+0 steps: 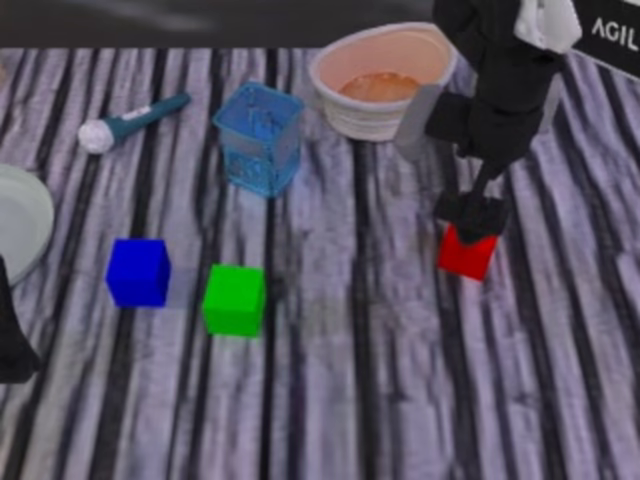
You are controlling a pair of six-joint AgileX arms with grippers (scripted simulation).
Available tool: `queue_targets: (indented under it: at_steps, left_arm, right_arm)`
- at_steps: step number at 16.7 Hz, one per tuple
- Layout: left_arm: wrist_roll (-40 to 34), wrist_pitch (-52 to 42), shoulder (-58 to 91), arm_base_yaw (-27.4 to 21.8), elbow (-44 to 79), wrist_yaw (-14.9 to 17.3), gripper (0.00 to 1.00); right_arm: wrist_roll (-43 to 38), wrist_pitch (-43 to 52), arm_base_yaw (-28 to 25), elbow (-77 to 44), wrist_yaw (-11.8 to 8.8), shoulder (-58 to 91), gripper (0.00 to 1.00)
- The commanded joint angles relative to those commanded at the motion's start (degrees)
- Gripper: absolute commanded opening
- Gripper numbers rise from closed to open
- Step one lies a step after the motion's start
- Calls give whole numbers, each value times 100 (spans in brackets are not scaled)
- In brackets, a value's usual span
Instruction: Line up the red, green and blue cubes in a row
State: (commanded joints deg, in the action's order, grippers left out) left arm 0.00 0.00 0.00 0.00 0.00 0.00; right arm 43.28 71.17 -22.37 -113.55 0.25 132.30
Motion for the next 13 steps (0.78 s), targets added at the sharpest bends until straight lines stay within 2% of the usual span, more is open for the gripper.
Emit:
queue_targets:
  at_steps: [3, 9, 13]
  left_arm:
    - [0, 0, 0, 0, 0, 0, 100]
    - [0, 0, 0, 0, 0, 0, 100]
    - [0, 0, 0, 0, 0, 0, 100]
  right_arm:
    - [10, -229, -20, 193, 0, 66, 100]
    - [-8, -1566, -36, 1056, 5, 485, 100]
    - [-7, -1683, -39, 1145, 5, 545, 100]
